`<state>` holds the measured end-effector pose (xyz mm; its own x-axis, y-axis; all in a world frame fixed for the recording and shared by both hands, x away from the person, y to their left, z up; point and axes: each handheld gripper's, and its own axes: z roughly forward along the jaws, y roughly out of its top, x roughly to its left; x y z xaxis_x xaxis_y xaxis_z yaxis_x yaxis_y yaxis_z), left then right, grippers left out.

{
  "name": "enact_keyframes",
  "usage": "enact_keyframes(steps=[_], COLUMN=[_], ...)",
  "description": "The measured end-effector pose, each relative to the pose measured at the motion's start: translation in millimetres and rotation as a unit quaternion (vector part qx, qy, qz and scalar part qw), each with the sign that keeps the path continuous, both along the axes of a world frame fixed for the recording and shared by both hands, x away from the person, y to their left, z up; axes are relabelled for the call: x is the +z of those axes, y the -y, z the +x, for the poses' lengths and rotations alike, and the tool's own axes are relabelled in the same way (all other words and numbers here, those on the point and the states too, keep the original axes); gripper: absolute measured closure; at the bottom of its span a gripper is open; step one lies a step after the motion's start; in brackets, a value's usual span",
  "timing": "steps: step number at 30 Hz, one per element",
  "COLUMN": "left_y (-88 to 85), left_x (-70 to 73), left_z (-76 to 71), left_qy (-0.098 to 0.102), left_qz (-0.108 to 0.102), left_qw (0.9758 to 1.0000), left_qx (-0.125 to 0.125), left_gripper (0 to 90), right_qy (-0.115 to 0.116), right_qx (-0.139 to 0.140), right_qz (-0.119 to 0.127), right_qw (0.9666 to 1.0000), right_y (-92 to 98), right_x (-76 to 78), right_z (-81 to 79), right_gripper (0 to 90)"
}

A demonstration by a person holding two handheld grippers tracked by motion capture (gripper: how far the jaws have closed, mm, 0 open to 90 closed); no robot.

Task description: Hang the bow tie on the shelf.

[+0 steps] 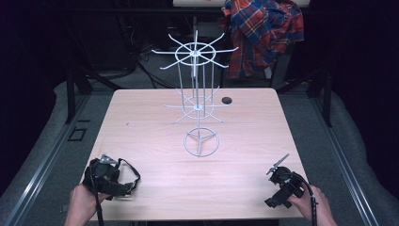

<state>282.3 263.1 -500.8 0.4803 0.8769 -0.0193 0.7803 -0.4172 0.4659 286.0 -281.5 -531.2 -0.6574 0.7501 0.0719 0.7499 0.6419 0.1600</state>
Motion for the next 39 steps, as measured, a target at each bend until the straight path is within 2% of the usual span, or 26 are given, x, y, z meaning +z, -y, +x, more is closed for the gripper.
enact_keyframes(steps=[12, 13, 19, 21, 25, 26, 29, 30, 31, 32, 35, 36, 39], left_y=[5.8, 6.0, 8.2, 9.3, 9.8, 10.1, 9.6, 9.3, 9.1, 9.4, 11.2, 14.1, 16.9], left_x=[-3.7, -3.6, -7.8, -8.3, -8.7, -10.5, -11.8, -11.8, -12.0, -12.8, -15.9, -19.7, -23.4], left_z=[2.1, 1.8, 4.4, 5.1, 4.9, 5.4, 6.5, 6.8, 7.4, 7.9, 9.4, 11.1, 13.0], left_qy=[-0.007, -0.007, -0.019, -0.021, -0.019, -0.023, -0.025, -0.023, -0.025, -0.027, -0.036, -0.047, -0.054], left_qz=[0.021, 0.021, 0.028, 0.034, 0.037, 0.039, 0.041, 0.036, 0.031, 0.031, 0.031, 0.037, 0.044], left_qw=[0.9998, 0.9997, 0.9994, 0.9992, 0.9991, 0.999, 0.9989, 0.9991, 0.9992, 0.9992, 0.9988, 0.9982, 0.9974], left_qx=[0.001, 0.0, -0.009, -0.005, -0.001, -0.002, -0.004, -0.002, -0.003, -0.003, -0.007, -0.011, -0.014], left_gripper=[0.0, 0.0, 0.0, 0.0, 0.0, 0.0, 0.0, 0.0, 0.0, 0.0, 0.0, 0.0, 0.0], right_qy=[-0.001, 0.005, -0.003, -0.008, 0.006, -0.004, -0.003, -0.003, 0.011, -0.003, -0.004, -0.004, -0.004], right_qx=[-0.002, -0.008, -0.004, 0.005, -0.012, 0.003, 0.008, 0.006, -0.019, 0.003, 0.005, 0.005, 0.005], right_qz=[0.002, 0.001, 0.004, -0.004, 0.011, -0.002, -0.008, -0.006, 0.02, -0.002, -0.007, -0.007, -0.007], right_qw=[1.0, 1.0, 1.0, 1.0, 0.9998, 1.0, 0.9999, 1.0, 0.9995, 1.0, 1.0, 1.0, 1.0], right_y=[-0.4, -0.9, -0.6, -0.4, -0.2, 0.8, 0.2, -0.3, -2.1, -0.9, -0.2, -0.2, -0.5], right_x=[0.8, 0.6, -0.8, 0.6, -0.9, 2.3, 2.9, 2.5, -2.1, 1.6, 1.8, 1.7, 1.6], right_z=[-0.7, -1.8, -0.4, 0.7, -2.7, -1.5, -1.1, -1.2, -4.6, -1.4, -0.7, -0.7, -0.8], right_gripper=[4.7, 4.7, 4.7, 4.7, 4.7, 4.7, 4.7, 4.7, 4.6, 4.7, 4.7, 4.7, 4.7])
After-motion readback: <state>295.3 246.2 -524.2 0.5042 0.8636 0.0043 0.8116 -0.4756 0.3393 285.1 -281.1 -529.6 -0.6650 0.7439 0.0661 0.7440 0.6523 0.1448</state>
